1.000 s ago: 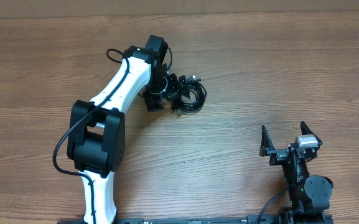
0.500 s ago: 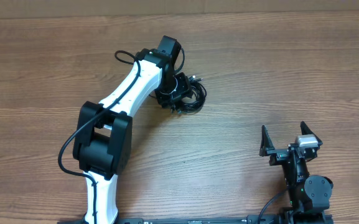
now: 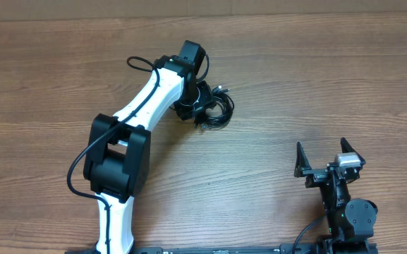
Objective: Untangle cables
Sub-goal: 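Move the left gripper over the black cable coil and lower onto it, then close the left gripper on one cable end near its connector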
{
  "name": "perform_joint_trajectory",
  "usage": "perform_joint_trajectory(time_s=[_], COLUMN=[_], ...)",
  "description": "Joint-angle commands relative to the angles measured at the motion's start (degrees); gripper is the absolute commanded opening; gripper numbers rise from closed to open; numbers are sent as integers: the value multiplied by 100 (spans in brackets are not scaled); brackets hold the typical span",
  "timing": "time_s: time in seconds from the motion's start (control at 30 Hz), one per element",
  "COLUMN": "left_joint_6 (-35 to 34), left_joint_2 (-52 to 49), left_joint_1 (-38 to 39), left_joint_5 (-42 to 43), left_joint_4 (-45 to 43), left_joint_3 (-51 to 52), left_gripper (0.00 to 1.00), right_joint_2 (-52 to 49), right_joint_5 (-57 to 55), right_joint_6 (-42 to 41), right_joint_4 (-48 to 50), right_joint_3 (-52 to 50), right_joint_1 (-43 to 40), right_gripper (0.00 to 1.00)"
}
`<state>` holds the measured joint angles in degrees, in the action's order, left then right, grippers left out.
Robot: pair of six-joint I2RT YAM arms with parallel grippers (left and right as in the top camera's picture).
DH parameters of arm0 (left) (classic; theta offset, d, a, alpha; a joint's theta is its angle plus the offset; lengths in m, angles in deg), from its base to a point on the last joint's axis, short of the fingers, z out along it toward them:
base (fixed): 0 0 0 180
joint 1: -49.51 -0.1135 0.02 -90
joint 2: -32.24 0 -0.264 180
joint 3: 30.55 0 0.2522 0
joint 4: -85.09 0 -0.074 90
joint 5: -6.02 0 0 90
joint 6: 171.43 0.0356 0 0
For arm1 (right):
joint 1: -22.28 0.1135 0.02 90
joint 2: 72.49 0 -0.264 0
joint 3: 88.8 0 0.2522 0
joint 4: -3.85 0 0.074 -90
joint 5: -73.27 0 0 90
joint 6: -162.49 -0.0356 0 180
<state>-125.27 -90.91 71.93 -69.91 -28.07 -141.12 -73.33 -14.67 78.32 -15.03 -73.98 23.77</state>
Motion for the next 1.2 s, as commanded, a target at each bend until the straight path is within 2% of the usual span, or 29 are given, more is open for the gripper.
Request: perform_joint_trajectory(time_s=[0.0, 0.27, 0.6, 0.7, 0.73, 0.77, 0.8, 0.93, 0.97, 1.17], left_joint_6=[-81, -72, -35, -35, -35, -33, -33, -31, -31, 81], left_joint_2=[-127, -127, -127, -125, -125, -125, -125, -122, -122, -15], left_joint_1=[11, 11, 48, 48, 48, 48, 37, -46, -68, -345], left_joint_5=[-48, -57, -22, 306, 356, 354, 352, 352, 358, 852], left_joint_4=[-4, 24, -116, -116, -118, -138, -153, -166, -122, 704], left_joint_3=[-33, -31, 269, 269, 269, 269, 258, 234, 223, -326], left_gripper=[57, 48, 54, 42, 35, 22, 14, 13, 4, 4], right_joint_2=[46, 46, 46, 46, 46, 46, 46, 46, 46, 46], right_joint_5=[-70, -68, -70, -68, -68, -70, -68, -68, -68, -68], right_joint_6=[4, 4, 4, 4, 4, 4, 4, 4, 4, 4], right_joint_4=[37, 37, 37, 37, 37, 37, 37, 37, 37, 37], right_joint_3=[-57, -57, -57, -57, -57, -57, -57, -57, -57, -57], right_joint_1=[-28, -28, -28, -28, -28, -28, -28, -28, -28, -28], right_gripper=[100, 100, 100, 100, 100, 100, 100, 100, 100, 100])
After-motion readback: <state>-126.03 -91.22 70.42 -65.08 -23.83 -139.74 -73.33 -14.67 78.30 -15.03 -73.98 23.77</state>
